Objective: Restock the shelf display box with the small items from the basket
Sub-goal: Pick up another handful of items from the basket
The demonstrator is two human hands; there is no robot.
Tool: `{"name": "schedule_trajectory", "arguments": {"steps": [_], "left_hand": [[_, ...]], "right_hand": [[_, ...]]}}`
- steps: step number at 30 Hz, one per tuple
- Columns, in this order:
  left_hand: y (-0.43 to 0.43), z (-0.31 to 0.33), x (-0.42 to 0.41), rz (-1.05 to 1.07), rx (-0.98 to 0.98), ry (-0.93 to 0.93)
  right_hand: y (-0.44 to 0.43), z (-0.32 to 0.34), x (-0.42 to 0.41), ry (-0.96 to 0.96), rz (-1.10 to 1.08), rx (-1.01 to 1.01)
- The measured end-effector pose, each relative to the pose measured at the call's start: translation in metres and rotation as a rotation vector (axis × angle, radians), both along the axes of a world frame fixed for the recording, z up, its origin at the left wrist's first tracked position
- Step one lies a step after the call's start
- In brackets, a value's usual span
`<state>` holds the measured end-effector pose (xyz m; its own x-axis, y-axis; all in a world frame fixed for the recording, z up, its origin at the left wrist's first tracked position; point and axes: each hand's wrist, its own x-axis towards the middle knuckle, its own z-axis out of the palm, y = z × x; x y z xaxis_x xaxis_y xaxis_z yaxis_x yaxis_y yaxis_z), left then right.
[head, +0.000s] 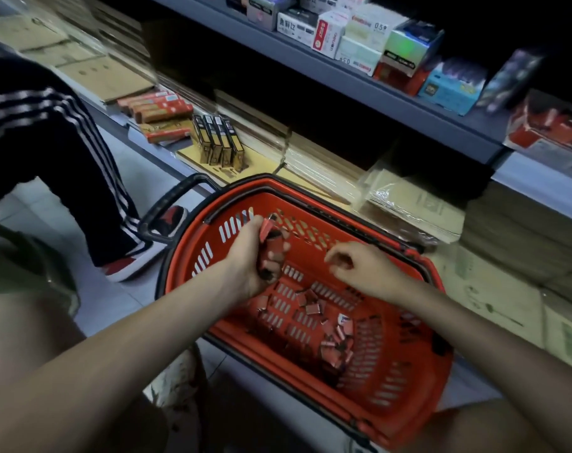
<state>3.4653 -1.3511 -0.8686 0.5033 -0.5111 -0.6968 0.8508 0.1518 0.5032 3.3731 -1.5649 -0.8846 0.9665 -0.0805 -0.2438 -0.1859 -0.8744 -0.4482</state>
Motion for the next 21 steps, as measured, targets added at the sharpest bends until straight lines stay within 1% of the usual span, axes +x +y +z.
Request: {"name": "schedule_trajectory", "arguments": {"steps": [2, 4, 6, 8, 10, 11, 13, 17, 19, 21], "left_hand": [[0.001, -0.003, 0.002, -0.049, 0.026, -0.017], [0.003, -0.005, 0.006, -0.095, 0.045, -0.017], [0.006, -0.005, 0.010, -0.136, 0.040, 0.005], [0.008, -0.007, 0.014, -0.162, 0.024, 0.021], [0.011, -0.010, 0.017, -0.170, 0.012, 0.028], [0.013, -0.012, 0.019, -0.166, 0.010, 0.038], [0.016, -0.015, 0.023, -0.146, 0.014, 0.061], [0.020, -0.020, 0.030, -0.113, 0.080, 0.061], [0.021, -0.021, 0.031, -0.108, 0.098, 0.057], [0.022, -0.023, 0.030, -0.103, 0.125, 0.070]], "right_hand": [[-0.004, -0.034, -0.005, 0.260, 0.081, -0.133], [0.000, -0.070, -0.010, 0.470, 0.142, -0.259], [0.005, -0.107, -0.017, 0.608, 0.172, -0.301], [0.012, -0.142, -0.029, 0.731, 0.251, -0.359], [0.014, -0.169, -0.041, 0.781, 0.410, -0.483], [0.013, -0.182, -0.046, 0.772, 0.493, -0.521], [0.007, -0.196, -0.047, 0.766, 0.599, -0.543], [0.003, -0.203, -0.043, 0.804, 0.806, -0.552], [0.005, -0.199, -0.050, 0.847, 0.861, -0.592], [0.005, -0.198, -0.060, 0.821, 0.826, -0.550]]}}
